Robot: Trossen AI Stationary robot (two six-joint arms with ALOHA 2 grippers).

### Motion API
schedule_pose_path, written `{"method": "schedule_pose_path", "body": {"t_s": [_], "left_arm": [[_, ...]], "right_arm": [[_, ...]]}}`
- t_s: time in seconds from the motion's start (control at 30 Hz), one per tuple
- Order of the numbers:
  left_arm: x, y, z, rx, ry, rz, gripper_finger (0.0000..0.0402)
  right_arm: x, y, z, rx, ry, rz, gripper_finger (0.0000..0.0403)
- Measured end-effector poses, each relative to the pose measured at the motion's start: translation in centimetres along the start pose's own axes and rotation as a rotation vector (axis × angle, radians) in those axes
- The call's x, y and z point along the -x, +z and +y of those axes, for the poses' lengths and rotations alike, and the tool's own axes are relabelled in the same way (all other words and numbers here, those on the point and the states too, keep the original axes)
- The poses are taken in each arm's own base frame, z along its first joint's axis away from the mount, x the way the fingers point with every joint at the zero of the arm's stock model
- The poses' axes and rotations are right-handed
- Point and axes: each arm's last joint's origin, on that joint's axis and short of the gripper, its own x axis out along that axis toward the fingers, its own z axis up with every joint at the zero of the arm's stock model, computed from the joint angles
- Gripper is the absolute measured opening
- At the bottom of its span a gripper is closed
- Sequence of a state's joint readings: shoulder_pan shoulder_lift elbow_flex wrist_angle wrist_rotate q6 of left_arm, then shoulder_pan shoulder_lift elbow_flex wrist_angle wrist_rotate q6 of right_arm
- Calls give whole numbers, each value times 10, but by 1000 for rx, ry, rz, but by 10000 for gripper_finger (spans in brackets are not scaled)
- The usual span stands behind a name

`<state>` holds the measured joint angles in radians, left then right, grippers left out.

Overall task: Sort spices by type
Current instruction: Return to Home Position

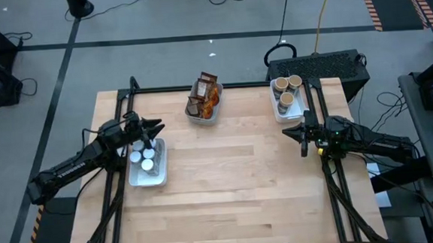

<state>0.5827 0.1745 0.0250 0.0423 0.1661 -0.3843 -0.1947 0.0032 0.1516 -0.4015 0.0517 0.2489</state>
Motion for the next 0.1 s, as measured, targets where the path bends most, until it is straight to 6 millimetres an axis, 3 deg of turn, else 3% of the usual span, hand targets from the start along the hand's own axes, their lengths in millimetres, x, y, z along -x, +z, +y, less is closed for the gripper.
{"method": "schedule_pose_path", "body": {"t_s": [0.1], "left_arm": [[0,0,0,0,0,0,180]], "right_arm": [[0,0,0,0,0,0,0]]}}
